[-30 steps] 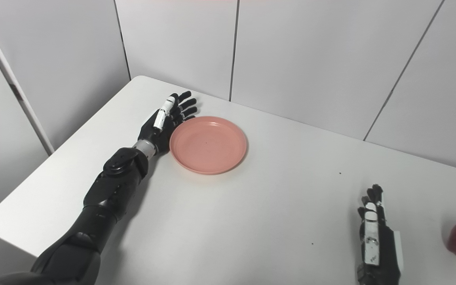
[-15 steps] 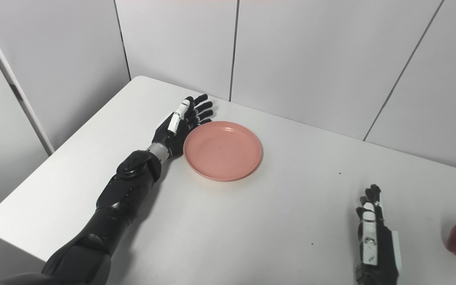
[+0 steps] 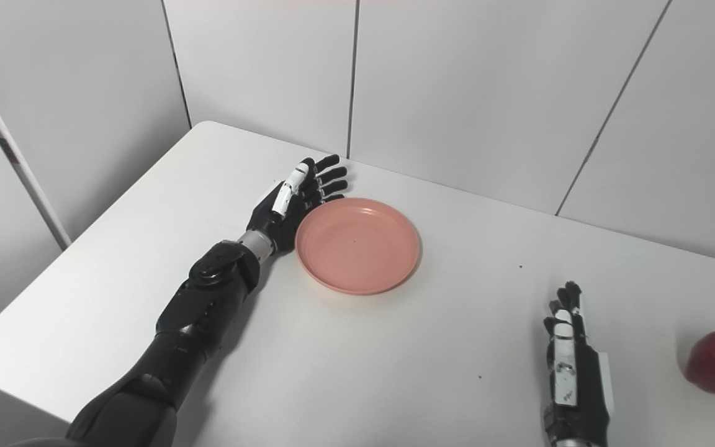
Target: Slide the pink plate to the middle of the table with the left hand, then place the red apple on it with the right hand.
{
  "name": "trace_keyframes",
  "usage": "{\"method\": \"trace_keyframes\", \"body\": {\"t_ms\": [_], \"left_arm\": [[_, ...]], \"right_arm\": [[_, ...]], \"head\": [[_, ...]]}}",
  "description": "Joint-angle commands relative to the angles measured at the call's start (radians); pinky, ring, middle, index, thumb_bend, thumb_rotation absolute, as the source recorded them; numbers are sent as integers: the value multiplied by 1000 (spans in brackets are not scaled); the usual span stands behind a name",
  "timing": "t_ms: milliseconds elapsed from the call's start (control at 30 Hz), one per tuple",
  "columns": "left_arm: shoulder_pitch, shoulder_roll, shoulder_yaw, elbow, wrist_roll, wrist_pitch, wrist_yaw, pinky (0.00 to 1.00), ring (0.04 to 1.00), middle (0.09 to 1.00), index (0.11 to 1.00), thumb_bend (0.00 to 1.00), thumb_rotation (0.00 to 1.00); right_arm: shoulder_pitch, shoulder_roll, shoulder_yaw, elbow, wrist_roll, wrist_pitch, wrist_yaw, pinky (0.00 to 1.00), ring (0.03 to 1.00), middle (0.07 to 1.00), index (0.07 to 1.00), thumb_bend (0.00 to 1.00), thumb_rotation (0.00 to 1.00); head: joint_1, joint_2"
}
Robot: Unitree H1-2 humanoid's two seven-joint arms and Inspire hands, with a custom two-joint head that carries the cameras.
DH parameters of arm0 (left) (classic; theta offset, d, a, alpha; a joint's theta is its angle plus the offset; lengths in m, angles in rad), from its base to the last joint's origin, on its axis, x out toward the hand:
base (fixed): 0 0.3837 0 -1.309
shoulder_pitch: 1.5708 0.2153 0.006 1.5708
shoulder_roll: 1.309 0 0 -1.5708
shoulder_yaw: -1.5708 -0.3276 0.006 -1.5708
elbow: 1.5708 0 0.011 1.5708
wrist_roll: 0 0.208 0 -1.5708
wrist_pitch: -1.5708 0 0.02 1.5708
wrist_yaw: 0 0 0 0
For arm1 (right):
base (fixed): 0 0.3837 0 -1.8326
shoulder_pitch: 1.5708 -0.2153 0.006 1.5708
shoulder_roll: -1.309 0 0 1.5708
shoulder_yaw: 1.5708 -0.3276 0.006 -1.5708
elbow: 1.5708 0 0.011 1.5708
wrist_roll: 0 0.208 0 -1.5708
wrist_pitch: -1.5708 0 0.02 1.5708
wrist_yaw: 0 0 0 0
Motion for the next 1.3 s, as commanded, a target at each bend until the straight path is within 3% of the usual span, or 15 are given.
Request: {"method": "trace_keyframes", "body": {"t_ms": [0, 300, 500, 867, 1267], "left_arm": [[33, -18, -19, 24, 20, 56, -4, 871, 878, 876, 855, 346, 1000], [71, -66, -48, -59, 14, 101, 5, 861, 888, 887, 866, 330, 1000], [94, -96, -86, -117, 44, 133, 18, 883, 900, 897, 879, 333, 1000], [127, -145, -121, -188, 70, 199, 44, 882, 898, 897, 879, 322, 1000], [185, -185, -127, -249, 73, 215, 49, 888, 903, 904, 887, 314, 1000]], "right_arm": [[-32, 4, 0, -14, 0, -16, 0, 1000, 1000, 1000, 1000, 194, 1000], [-35, 4, 5, -8, -20, -42, -3, 1000, 1000, 1000, 1000, 173, 1000], [-31, 20, 6, -36, -38, 2, -18, 1000, 1000, 1000, 998, 186, 1000], [-31, 24, 16, -56, -53, 23, -30, 1000, 1000, 1000, 1000, 171, 1000], [-31, 26, 22, -58, -67, 17, -38, 1000, 995, 1000, 997, 185, 1000]], "head": [[-4, 4], [-43, 27], [-65, 41], [-84, 54], [-109, 72]]}}
